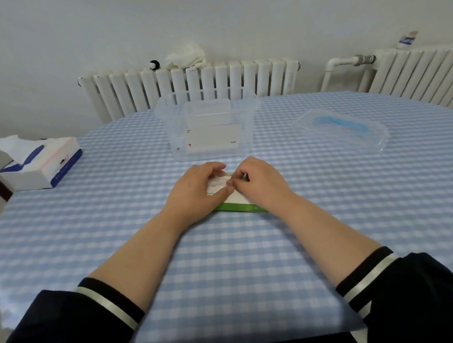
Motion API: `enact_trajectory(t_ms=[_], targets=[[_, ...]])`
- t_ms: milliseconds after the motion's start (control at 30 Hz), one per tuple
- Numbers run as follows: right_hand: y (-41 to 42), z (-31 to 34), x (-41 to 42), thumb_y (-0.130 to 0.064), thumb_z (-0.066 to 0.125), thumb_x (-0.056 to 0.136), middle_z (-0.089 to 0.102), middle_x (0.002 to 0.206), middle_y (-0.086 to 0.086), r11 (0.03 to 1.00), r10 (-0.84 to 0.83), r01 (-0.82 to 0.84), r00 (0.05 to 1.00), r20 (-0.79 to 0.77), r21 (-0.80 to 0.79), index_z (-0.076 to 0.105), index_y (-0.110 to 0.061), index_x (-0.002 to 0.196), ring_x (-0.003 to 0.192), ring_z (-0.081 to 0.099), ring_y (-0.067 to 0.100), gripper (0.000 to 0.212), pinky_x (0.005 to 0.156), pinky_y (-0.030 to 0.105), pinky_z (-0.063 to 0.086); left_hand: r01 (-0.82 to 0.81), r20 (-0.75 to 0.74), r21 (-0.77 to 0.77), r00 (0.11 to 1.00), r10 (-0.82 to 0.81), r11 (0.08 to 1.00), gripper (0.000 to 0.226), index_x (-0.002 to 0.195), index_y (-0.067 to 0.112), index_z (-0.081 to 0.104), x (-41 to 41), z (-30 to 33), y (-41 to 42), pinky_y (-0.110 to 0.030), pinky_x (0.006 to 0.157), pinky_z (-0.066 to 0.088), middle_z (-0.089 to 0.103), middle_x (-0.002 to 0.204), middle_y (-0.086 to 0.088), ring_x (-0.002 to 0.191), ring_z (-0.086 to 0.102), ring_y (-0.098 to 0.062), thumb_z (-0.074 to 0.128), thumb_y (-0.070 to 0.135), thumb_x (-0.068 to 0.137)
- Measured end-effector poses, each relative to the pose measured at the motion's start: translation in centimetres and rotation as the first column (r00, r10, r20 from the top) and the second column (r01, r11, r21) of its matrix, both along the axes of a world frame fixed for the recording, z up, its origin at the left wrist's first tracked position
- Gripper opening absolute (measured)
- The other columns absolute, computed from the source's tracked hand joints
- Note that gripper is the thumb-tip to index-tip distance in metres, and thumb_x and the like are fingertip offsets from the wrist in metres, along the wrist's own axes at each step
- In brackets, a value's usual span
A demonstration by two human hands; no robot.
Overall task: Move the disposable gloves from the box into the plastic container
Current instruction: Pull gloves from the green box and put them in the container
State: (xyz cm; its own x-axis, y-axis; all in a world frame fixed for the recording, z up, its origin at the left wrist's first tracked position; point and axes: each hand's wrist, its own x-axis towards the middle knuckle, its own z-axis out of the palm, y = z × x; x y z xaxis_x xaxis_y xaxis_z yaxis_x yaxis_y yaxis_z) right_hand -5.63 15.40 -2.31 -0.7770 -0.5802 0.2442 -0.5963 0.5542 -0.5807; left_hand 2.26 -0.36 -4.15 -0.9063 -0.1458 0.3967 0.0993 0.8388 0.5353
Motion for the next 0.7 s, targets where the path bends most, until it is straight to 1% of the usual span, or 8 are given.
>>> enact_trajectory(t_ms=[67, 133, 234, 300, 400, 534, 600, 701], targets=[[-0.01, -0.08, 0.12, -0.034, 0.062, 0.091, 0.052, 0.09, -0.014, 1.0, 0.004, -0.003, 0.999, -0.048, 0.013, 0.06, -0.024, 0.077, 0.084, 0.047, 0.006, 0.017, 0.069, 0.026, 0.034, 0.005, 0.009, -0.011, 1.0, -0.005, 1.0, 0.047, 0.127, 0.028, 0.058, -0.01, 0.04, 0.0, -0.014, 0.088, 0.035, 0.06, 0.113, 0.022, 0.109, 0.047, 0.0, 0.072, 0.042, 0.084], [-0.03, -0.14, 0.3, -0.034, 0.059, 0.093, 0.051, 0.086, -0.016, 1.0, 0.011, -0.013, 0.998, -0.067, -0.02, 0.062, -0.019, 0.083, 0.085, 0.046, 0.005, 0.019, 0.07, 0.025, 0.034, 0.009, 0.011, -0.027, 1.0, -0.008, 1.0, 0.046, 0.125, 0.028, 0.059, 0.03, 0.04, -0.08, -0.007, 0.087, 0.032, 0.06, 0.113, 0.022, 0.109, 0.047, 0.0, 0.072, 0.042, 0.083], [0.1, -0.02, 0.61, -0.033, 0.056, 0.095, 0.059, 0.086, -0.014, 0.997, 0.035, -0.042, 0.994, -0.102, -0.068, 0.059, -0.02, 0.084, 0.086, 0.05, 0.007, 0.018, 0.073, 0.028, 0.041, 0.016, 0.005, -0.048, 1.0, -0.016, 0.999, 0.042, 0.122, 0.027, 0.063, 0.01, -0.05, -0.09, -0.002, 0.085, 0.03, 0.059, 0.11, 0.022, 0.107, 0.045, 0.0, 0.072, 0.041, 0.084], [0.17, 0.11, 0.72, -0.033, 0.052, 0.097, 0.063, 0.088, -0.01, 0.996, 0.058, -0.066, 0.99, -0.131, -0.056, 0.058, -0.019, 0.089, 0.084, 0.051, 0.009, 0.018, 0.073, 0.03, 0.042, 0.024, -0.005, -0.055, 1.0, -0.024, 0.998, 0.039, 0.12, 0.026, 0.064, 0.1, 0.01, 0.0, -0.004, 0.085, 0.031, 0.06, 0.106, 0.021, 0.104, 0.044, -0.001, 0.072, 0.039, 0.084], [0.13, 0.36, 0.76, -0.032, 0.047, 0.1, 0.062, 0.085, -0.01, 0.995, 0.077, -0.087, 0.978, -0.195, -0.044, 0.056, -0.019, 0.094, 0.077, 0.052, 0.01, 0.017, 0.069, 0.031, 0.042, 0.042, -0.024, -0.062, 0.999, -0.044, 0.997, 0.036, 0.118, 0.027, 0.064, 0.12, 0.2, 0.1, -0.01, 0.084, 0.033, 0.058, 0.101, 0.023, 0.1, 0.046, -0.004, 0.073, 0.037, 0.084], [0.05, 0.37, 0.67, -0.028, 0.045, 0.101, 0.069, 0.088, -0.005, 0.989, 0.057, -0.09, 0.962, -0.265, -0.115, 0.056, -0.016, 0.097, 0.074, 0.059, 0.017, 0.017, 0.067, 0.037, 0.046, 0.032, -0.013, -0.082, 0.999, -0.033, 0.996, 0.04, 0.119, 0.025, 0.062, -0.16, 0.36, 0.14, -0.01, 0.082, 0.031, 0.052, 0.096, 0.025, 0.097, 0.042, -0.003, 0.073, 0.039, 0.083], [0.04, 0.22, 0.63, -0.028, 0.045, 0.101, 0.069, 0.088, -0.003, 0.982, 0.034, -0.083, 0.962, -0.27, -0.17, 0.057, -0.014, 0.098, 0.073, 0.058, 0.018, 0.018, 0.066, 0.038, 0.047, 0.029, -0.002, -0.081, 1.0, -0.029, 0.996, 0.044, 0.122, 0.023, 0.062, -0.25, 0.27, 0.15, -0.016, 0.084, 0.031, 0.053, 0.099, 0.022, 0.098, 0.042, -0.004, 0.074, 0.04, 0.083], [0.02, 0.33, 0.69, -0.035, 0.04, 0.097, 0.068, 0.084, -0.004, 0.96, -0.002, -0.084, 0.952, -0.305, -0.267, 0.059, -0.011, 0.095, 0.068, 0.053, 0.015, 0.03, 0.061, 0.033, 0.043, 0.02, 0.021, -0.066, 1.0, -0.019, 0.998, 0.05, 0.125, 0.023, 0.059, -0.31, 0.2, 0.09, -0.019, 0.087, 0.033, 0.058, 0.109, 0.017, 0.104, 0.044, -0.005, 0.073, 0.044, 0.082]])
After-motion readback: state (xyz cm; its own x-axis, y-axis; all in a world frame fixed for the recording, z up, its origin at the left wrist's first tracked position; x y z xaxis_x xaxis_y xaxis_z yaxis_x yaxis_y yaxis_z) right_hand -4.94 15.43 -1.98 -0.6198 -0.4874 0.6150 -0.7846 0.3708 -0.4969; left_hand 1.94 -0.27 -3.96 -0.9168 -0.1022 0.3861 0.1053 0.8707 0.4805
